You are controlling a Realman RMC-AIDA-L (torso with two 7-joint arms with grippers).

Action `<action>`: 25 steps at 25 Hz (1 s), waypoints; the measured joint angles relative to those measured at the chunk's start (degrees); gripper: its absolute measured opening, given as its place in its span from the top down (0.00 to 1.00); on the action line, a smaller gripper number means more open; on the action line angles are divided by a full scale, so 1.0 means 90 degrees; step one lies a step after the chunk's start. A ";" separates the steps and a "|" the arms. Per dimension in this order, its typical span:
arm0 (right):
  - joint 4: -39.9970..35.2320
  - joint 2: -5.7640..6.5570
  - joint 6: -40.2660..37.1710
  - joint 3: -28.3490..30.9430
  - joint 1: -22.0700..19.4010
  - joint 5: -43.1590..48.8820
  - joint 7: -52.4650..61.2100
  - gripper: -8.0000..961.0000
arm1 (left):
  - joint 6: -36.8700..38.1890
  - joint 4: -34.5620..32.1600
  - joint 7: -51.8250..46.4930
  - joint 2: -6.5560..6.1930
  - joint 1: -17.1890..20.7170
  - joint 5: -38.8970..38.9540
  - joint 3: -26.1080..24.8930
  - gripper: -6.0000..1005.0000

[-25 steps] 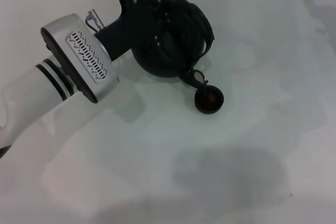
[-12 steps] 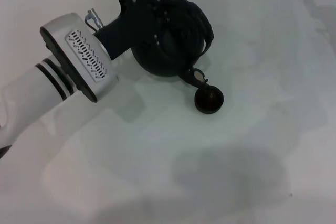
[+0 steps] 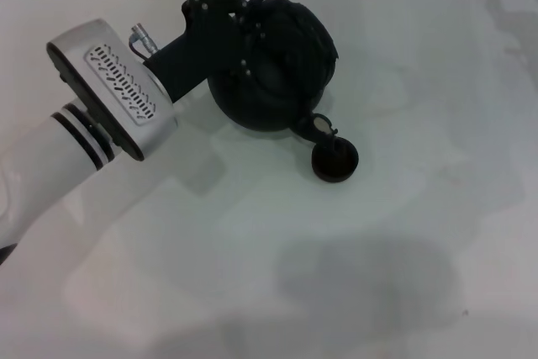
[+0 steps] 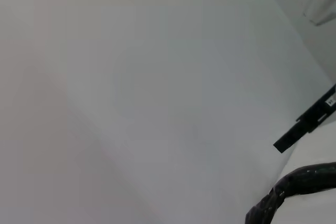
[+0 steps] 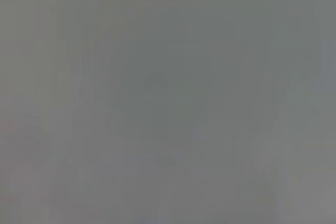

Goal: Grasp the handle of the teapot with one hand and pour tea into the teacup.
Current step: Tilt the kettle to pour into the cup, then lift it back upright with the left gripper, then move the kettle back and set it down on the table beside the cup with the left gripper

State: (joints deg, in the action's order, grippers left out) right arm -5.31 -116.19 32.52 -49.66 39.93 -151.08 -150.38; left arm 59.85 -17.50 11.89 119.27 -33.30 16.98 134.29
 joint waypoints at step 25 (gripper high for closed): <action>0.0065 0.0000 0.0000 0.0009 -0.0019 0.0000 0.0000 0.13 | -0.0189 -0.0641 -0.0955 0.0074 0.1109 0.2573 0.0078 0.90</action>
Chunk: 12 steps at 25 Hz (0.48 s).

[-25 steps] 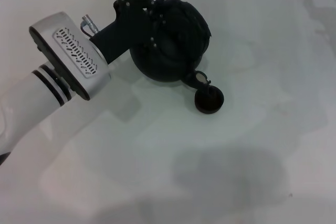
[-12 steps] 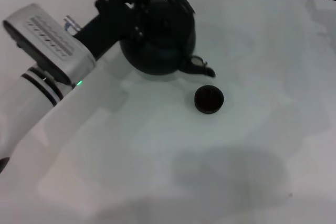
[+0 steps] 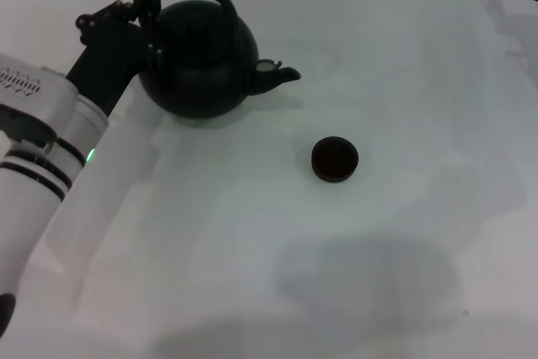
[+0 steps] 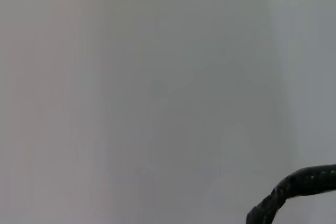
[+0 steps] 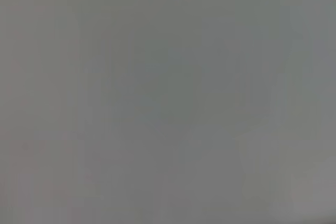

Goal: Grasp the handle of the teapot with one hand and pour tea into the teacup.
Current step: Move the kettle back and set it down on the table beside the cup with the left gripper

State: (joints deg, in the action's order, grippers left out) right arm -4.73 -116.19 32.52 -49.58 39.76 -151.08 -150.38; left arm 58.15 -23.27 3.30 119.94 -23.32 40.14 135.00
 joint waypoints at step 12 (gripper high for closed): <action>-0.0038 0.0000 0.0000 0.0002 0.0033 0.0000 0.0000 0.13 | -0.0050 -0.0110 0.0006 0.0009 0.0279 0.0598 0.0552 0.90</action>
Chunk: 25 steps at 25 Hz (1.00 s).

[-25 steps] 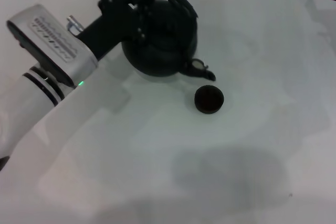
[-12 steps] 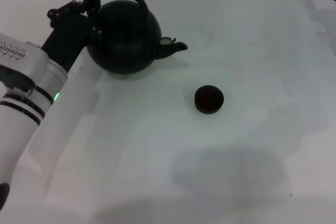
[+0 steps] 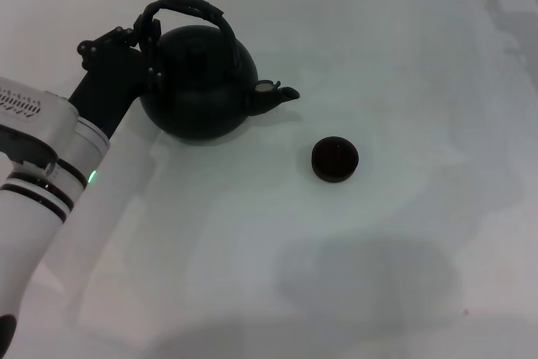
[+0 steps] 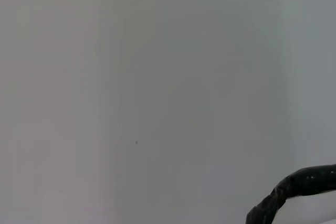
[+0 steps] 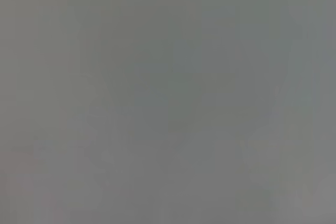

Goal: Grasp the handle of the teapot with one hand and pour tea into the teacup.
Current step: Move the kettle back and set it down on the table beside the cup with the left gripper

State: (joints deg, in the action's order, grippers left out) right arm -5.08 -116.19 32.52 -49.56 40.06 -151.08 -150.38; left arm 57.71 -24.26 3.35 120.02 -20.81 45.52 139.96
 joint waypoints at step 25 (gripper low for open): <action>0.0028 0.0000 0.0002 0.0144 0.0002 0.0000 0.0000 0.13 | 0.0004 0.0159 -0.0017 -0.0019 0.0085 0.0011 0.0004 0.89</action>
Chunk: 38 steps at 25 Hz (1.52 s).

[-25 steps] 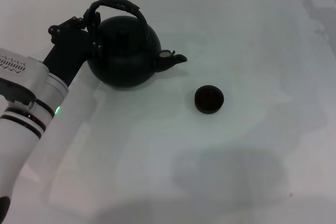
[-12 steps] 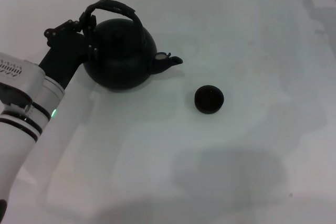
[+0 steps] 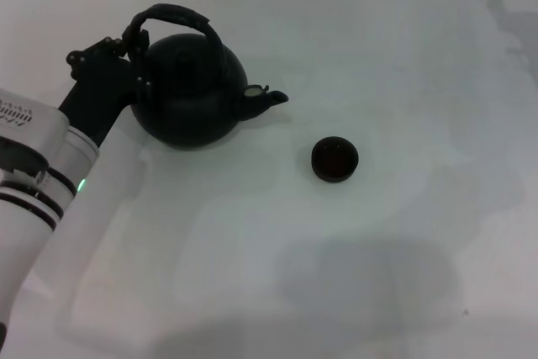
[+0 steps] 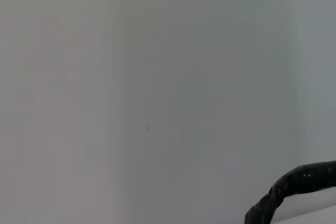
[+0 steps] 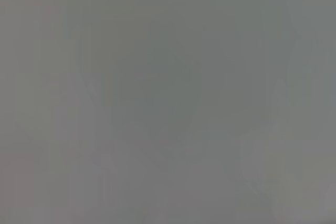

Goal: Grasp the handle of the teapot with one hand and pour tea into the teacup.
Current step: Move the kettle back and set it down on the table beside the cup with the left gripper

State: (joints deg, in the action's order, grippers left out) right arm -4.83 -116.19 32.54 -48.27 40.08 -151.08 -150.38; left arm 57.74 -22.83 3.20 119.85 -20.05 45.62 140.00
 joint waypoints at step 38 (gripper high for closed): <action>-0.0040 0.0006 0.0057 0.0001 -0.0013 0.0008 0.0098 0.13 | 0.0890 0.0098 -0.1655 -0.0061 0.0645 0.0014 -0.0110 0.22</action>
State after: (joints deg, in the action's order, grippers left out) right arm -5.19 -116.14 33.05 -48.26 39.97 -151.01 -149.50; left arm 65.75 -21.94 -11.69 119.30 -14.24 45.74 139.02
